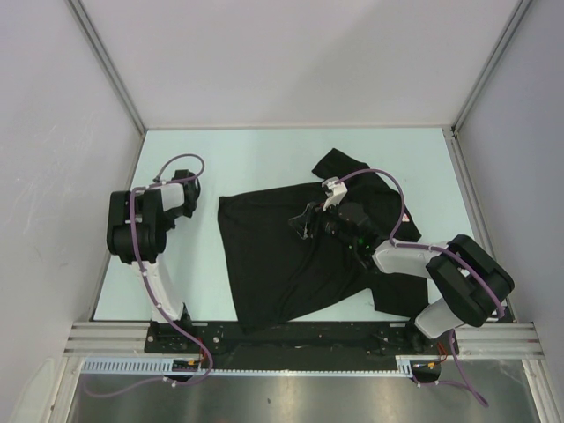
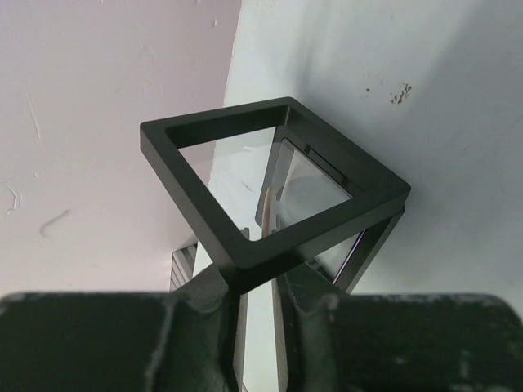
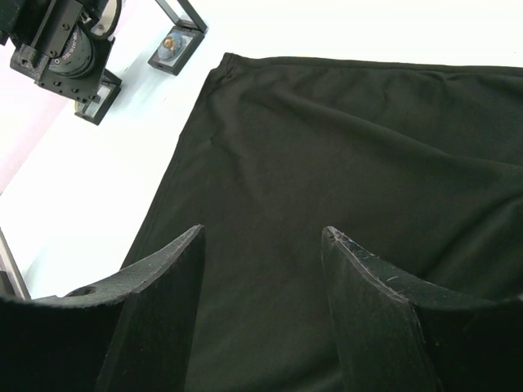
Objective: Remove the brooch from the garment
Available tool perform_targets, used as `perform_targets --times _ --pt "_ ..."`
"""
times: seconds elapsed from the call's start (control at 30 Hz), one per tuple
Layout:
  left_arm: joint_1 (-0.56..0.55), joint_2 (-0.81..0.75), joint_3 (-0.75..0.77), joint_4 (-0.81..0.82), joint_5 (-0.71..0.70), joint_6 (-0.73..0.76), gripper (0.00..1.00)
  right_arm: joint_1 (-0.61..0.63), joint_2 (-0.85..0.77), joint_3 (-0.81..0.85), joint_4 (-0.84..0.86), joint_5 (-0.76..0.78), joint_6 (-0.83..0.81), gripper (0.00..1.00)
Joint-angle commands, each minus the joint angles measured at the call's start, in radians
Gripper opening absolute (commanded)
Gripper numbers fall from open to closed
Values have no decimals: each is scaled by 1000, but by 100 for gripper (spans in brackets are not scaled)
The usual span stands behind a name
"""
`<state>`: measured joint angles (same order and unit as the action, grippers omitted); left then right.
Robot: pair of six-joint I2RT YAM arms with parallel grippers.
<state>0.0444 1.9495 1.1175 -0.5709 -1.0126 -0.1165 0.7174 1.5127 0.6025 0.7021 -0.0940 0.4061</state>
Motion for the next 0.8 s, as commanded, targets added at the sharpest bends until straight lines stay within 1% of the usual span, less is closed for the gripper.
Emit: perform_targets --times 0.0,0.27,0.4,0.5,0.77 --pt "6 -3 39 2 -7 -17 23 5 -17 0 62 5 -15 63" --pt "6 -26 42 -4 5 -25 33 8 -11 0 69 -3 -13 62" --pt "2 -53 42 -3 12 -26 44 8 -11 0 69 -4 -12 63" --pt "-3 -72 41 -4 17 -28 49 8 -11 0 69 -6 -13 62" --pt "-11 -127 38 -9 37 -34 58 10 -8 0 77 -9 -13 62"
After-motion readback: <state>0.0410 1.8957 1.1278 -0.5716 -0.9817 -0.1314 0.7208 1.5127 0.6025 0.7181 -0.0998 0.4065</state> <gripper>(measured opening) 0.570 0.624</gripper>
